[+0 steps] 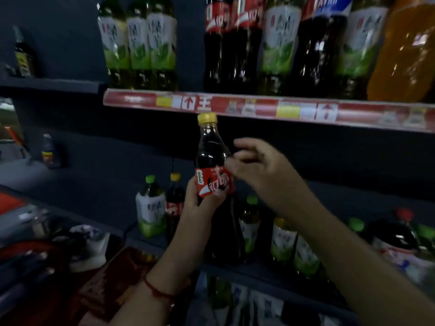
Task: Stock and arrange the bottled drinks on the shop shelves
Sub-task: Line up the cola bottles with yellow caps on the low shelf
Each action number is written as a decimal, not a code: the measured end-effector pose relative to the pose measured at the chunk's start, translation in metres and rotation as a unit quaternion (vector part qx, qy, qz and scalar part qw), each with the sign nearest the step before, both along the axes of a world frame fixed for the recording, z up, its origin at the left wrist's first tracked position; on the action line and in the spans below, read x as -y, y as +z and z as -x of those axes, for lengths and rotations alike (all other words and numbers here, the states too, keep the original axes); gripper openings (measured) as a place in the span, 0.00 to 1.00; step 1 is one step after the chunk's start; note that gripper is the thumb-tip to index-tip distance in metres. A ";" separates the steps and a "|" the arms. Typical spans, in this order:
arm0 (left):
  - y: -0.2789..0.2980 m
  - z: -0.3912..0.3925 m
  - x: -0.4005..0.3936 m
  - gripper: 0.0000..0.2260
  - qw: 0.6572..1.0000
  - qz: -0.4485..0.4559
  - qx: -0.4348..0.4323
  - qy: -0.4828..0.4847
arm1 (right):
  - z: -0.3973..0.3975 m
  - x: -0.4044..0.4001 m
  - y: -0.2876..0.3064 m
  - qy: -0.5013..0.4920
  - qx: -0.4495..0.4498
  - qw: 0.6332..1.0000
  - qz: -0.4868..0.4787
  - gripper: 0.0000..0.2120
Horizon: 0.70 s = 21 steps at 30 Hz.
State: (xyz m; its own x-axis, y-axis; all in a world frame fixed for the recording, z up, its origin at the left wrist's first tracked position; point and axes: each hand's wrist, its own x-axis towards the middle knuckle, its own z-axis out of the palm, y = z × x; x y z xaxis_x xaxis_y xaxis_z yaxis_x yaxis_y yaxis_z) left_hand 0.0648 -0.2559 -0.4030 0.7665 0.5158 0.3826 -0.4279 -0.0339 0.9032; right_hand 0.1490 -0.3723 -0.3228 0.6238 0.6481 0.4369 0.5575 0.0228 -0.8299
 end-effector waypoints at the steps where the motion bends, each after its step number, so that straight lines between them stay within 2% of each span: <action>1: -0.011 -0.001 0.002 0.24 0.999 0.043 -0.005 -0.015 | -0.002 0.003 -0.024 0.009 -0.013 0.999 0.034 0.22; 2: -0.021 -0.002 0.005 0.23 0.997 0.077 -0.019 -0.023 | -0.003 0.008 -0.046 0.024 -0.033 0.997 0.066 0.24; 4: -0.040 -0.001 0.011 0.11 0.989 0.126 -0.068 -0.035 | 0.000 0.016 -0.084 0.061 -0.090 0.987 0.120 0.27; 5: -0.048 0.000 0.015 0.08 0.984 0.148 -0.091 -0.049 | 0.002 0.020 -0.101 0.070 -0.117 0.982 0.134 0.26; 7: -0.068 -0.002 0.021 0.10 0.979 0.152 -0.125 -0.054 | 0.005 0.027 -0.132 0.061 -0.142 0.977 0.147 0.30; 9: -0.084 0.000 0.029 0.13 0.977 0.141 -0.146 -0.065 | 0.006 0.032 -0.161 0.024 -0.114 0.977 0.176 0.33; 11: -0.101 0.002 0.037 0.17 0.973 0.134 -0.170 -0.074 | 0.006 0.035 -0.186 -0.012 -0.085 0.977 0.196 0.31; 15: -0.129 0.003 0.042 0.17 0.969 0.091 -0.216 -0.076 | 0.001 0.044 -0.226 -0.060 -0.069 0.971 0.223 0.31; 21: -0.152 -0.015 0.040 0.14 0.965 -0.056 -0.252 -0.048 | -0.004 0.059 -0.268 -0.095 -0.159 0.970 0.156 0.31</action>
State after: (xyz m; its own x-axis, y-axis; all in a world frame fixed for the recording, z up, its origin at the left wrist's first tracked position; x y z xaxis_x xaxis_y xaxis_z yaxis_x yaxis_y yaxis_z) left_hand 0.0802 -0.2959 -0.5552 0.9117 0.4107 -0.0019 0.0587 -0.1258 0.9903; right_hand 0.1534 -0.4310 -0.5904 0.8156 0.5785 0.0048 0.2424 -0.3342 -0.9108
